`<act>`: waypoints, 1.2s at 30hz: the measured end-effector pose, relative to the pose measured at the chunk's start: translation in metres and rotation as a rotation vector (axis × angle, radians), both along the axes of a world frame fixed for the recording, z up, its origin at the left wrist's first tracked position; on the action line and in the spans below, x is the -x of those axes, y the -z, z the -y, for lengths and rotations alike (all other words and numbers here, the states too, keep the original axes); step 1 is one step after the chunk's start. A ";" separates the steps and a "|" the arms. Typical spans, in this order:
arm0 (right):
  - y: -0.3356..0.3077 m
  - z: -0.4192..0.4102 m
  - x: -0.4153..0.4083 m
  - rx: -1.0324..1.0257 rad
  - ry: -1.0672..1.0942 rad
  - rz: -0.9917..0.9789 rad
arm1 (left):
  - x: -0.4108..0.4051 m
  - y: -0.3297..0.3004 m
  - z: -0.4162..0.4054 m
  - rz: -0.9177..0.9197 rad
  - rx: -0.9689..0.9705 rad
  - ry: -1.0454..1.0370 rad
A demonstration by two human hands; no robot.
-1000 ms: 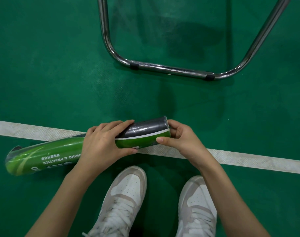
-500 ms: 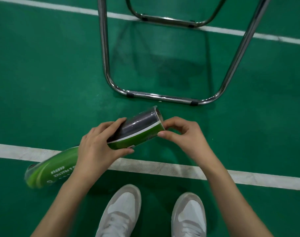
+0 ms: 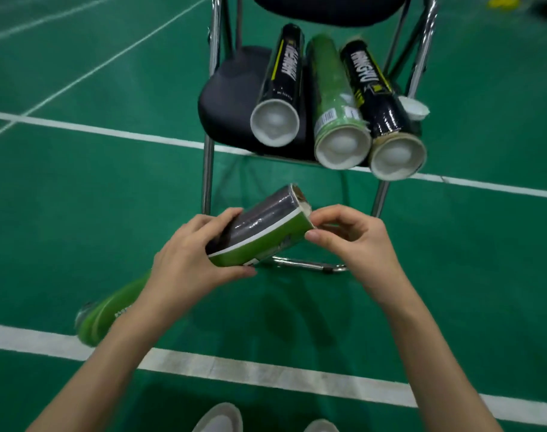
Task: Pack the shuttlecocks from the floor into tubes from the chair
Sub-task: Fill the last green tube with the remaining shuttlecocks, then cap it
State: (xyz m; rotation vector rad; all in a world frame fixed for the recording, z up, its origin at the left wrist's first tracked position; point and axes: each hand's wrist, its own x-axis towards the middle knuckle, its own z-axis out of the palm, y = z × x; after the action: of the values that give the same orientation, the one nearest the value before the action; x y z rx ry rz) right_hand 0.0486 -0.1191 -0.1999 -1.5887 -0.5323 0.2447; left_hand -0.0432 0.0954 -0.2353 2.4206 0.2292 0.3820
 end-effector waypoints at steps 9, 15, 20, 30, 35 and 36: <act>-0.090 0.019 -0.006 -0.083 0.021 0.193 | -0.019 -0.067 0.023 0.112 0.196 0.051; -0.123 0.043 -0.035 0.033 0.104 0.284 | -0.048 -0.091 0.045 0.120 0.256 0.105; -0.122 0.070 -0.091 0.251 0.295 0.348 | -0.079 -0.094 0.055 0.092 0.361 0.147; -0.080 0.063 -0.213 0.844 0.442 0.469 | -0.110 -0.102 0.064 0.114 0.456 0.229; -0.061 0.058 -0.238 1.034 0.508 0.453 | -0.108 -0.103 0.062 0.129 0.480 0.202; -0.059 0.057 -0.240 1.031 0.529 0.444 | -0.108 -0.103 0.062 0.133 0.493 0.202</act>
State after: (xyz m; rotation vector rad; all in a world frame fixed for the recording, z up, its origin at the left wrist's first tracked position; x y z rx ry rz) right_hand 0.2890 -0.1766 -0.1406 -2.7523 -0.2919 -0.3075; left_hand 0.0645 0.0338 -0.1319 1.9047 0.0130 0.3453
